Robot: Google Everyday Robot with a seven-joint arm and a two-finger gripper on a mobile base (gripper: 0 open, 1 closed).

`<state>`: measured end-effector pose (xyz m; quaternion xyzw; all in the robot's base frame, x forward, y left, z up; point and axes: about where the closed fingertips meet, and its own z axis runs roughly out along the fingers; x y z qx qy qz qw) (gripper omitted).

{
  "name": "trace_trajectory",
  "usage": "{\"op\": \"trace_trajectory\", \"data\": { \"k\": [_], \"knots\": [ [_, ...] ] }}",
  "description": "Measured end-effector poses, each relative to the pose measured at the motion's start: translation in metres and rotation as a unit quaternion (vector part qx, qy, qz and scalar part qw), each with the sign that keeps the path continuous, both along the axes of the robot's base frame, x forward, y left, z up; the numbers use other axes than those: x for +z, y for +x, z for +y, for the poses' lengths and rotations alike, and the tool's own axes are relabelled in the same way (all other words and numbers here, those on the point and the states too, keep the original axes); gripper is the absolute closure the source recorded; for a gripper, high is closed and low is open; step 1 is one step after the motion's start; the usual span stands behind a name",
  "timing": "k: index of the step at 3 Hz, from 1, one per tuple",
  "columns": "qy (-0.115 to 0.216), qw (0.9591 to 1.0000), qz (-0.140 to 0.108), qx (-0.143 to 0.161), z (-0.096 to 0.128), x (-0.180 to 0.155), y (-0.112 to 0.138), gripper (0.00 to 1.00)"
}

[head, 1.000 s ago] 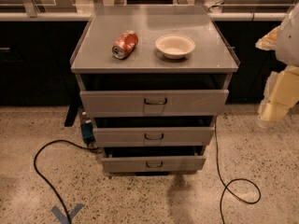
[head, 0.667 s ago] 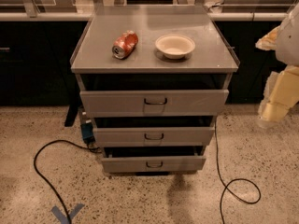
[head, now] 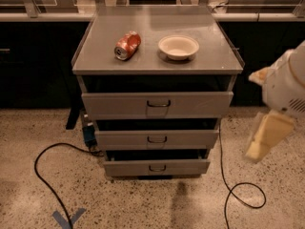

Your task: Open bottom drawer

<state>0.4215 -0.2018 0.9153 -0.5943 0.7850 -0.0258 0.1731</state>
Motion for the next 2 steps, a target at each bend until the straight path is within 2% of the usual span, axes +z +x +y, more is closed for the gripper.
{"op": "trace_trajectory", "data": {
  "k": [1, 2],
  "knots": [
    [0.033, 0.9992, 0.015, 0.019, 0.022, -0.076, -0.007, 0.0],
    [0.068, 0.9965, 0.039, 0.028, 0.045, -0.162, -0.004, 0.0]
  ]
}}
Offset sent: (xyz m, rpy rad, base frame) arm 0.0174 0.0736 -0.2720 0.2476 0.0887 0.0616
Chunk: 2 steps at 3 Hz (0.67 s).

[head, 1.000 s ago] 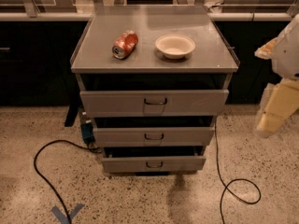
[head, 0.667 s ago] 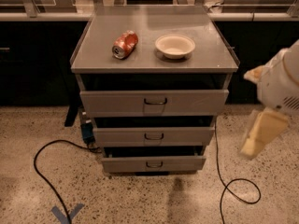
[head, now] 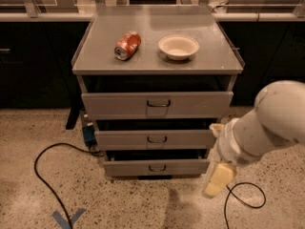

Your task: Open bottom drawer

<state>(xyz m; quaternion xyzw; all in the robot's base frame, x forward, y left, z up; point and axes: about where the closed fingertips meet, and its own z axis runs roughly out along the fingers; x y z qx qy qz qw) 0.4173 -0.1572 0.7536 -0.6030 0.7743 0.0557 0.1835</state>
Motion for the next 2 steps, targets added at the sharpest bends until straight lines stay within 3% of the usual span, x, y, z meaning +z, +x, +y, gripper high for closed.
{"op": "trace_trajectory", "data": {
  "k": [1, 2],
  "knots": [
    [0.043, 0.9991, 0.005, -0.004, 0.0276, -0.0779, 0.0124, 0.0],
    [0.043, 0.9991, 0.005, -0.004, 0.0276, -0.0779, 0.0124, 0.0]
  ]
}}
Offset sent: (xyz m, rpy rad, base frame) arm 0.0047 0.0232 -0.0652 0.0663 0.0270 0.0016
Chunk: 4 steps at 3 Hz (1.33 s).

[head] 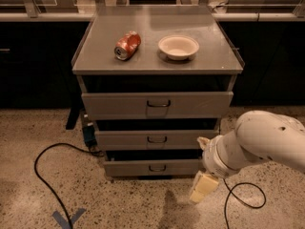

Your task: Open bottom drawer

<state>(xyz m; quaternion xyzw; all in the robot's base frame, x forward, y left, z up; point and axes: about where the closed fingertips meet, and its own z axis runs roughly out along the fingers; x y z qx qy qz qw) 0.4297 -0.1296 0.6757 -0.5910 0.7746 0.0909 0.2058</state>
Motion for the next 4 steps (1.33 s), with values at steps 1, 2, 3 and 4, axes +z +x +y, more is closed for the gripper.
{"op": "trace_trajectory", "data": {
  "k": [1, 2, 3, 4],
  "knots": [
    [0.013, 0.9999, -0.009, -0.004, 0.002, -0.017, 0.006, 0.0],
    [0.037, 0.9992, -0.014, -0.002, 0.013, -0.05, 0.028, 0.0],
    [0.076, 0.9971, -0.005, -0.01, 0.027, -0.087, 0.058, 0.0],
    [0.126, 0.9915, 0.017, -0.026, 0.039, -0.122, 0.078, 0.0]
  ]
}}
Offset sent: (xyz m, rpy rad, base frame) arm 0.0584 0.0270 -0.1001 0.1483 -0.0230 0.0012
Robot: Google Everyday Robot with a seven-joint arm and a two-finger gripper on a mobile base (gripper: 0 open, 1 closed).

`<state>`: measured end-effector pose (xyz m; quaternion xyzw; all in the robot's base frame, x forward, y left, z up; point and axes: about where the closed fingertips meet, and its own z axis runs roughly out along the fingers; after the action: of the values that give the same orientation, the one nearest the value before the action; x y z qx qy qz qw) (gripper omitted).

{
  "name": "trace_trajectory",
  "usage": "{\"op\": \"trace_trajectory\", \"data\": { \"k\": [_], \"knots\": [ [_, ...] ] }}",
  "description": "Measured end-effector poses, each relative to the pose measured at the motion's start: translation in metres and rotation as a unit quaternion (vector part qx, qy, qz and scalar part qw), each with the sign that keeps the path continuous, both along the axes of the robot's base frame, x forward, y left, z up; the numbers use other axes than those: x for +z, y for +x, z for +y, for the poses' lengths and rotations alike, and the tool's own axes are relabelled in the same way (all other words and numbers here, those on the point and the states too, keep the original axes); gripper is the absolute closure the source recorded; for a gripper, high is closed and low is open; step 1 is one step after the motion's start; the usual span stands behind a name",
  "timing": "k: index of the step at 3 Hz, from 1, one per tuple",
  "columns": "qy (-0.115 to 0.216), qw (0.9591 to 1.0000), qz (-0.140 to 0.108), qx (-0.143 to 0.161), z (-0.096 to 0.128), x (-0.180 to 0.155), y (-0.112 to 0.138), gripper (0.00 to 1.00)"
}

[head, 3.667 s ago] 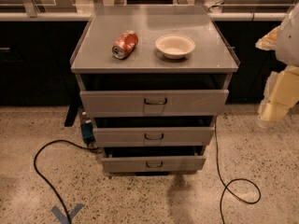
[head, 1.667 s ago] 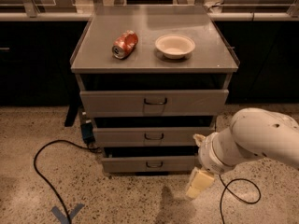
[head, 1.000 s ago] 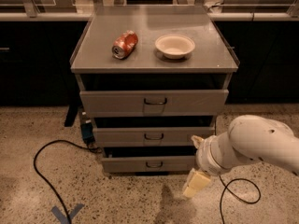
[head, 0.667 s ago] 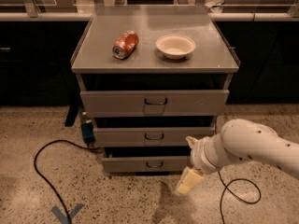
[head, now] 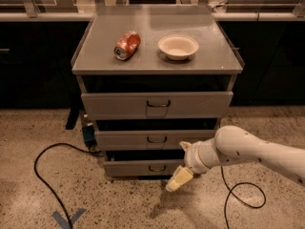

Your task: Open bottom drawer

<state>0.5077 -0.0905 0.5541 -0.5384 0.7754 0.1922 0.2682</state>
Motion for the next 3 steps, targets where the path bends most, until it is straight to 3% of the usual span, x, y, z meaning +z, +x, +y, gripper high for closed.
{"op": "trace_trajectory", "data": {
  "k": [1, 2, 3],
  "knots": [
    [0.078, 0.9958, 0.038, -0.029, 0.014, -0.048, 0.007, 0.0],
    [0.135, 0.9866, 0.083, -0.04, 0.03, -0.097, -0.002, 0.0],
    [0.135, 0.9866, 0.083, -0.039, 0.03, -0.097, -0.002, 0.0]
  ]
}}
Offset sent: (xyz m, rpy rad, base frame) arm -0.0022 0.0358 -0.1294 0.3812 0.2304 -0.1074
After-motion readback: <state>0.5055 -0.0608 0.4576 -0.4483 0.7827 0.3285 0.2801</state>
